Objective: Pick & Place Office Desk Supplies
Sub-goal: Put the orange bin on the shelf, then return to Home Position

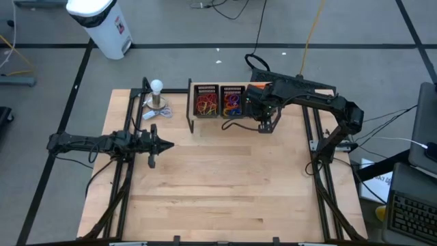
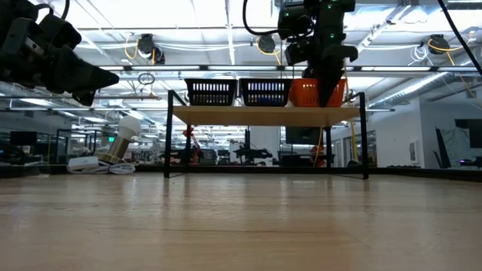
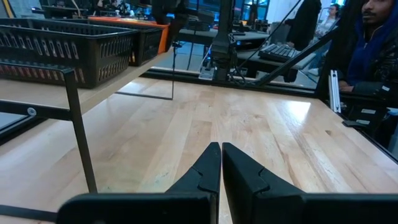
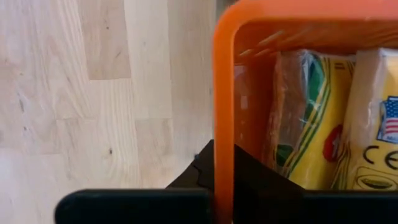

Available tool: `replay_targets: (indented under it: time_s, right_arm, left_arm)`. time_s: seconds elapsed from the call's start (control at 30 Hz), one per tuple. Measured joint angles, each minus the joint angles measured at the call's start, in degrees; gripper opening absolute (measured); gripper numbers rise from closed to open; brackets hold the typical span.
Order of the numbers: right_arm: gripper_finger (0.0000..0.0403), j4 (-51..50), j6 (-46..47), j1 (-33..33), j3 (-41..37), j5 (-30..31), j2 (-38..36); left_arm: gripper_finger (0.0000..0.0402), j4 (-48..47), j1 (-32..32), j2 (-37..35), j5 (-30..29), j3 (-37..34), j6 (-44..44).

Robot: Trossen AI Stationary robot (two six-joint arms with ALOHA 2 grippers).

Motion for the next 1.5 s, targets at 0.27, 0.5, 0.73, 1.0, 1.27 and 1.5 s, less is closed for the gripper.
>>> replay_targets:
  time_s: [0.27, 0.5, 0.73, 1.0, 1.27, 1.5]
  right_arm:
    - [0.0103, 0.3, 1.16, 0.0, 0.0, 0.51, 0.0]
    - [0.0186, -0.03, 1.7, 0.01, 0.0, 0.71, -1.14]
    - [0.022, 1.51, 2.99, 1.18, 0.07, 0.69, -6.14]
    - [0.0214, 4.76, 6.84, 2.48, 0.07, 0.3, -15.28]
    - [0.0155, 15.13, 8.92, 3.04, 0.07, -10.69, -29.15]
    - [0.0036, 24.76, 12.12, 6.54, -4.58, -16.14, -44.91]
  left_arm:
    - [0.0019, 0.0, 0.0, 0.01, 0.04, 0.0, -0.04]
    - [0.0019, 0.0, 0.0, 0.0, 0.04, 0.0, -0.08]
    - [0.0019, 0.05, 0.0, 0.0, 0.09, 0.0, -0.11]
    - [0.0019, 1.84, 0.0, 0.02, 0.15, 0.05, -3.2]
    - [0.0017, 3.6, 0.0, 0.02, -5.87, 8.52, 9.88]
    - [0.0006, -2.25, 0.02, 0.0, -13.89, 20.75, 22.3]
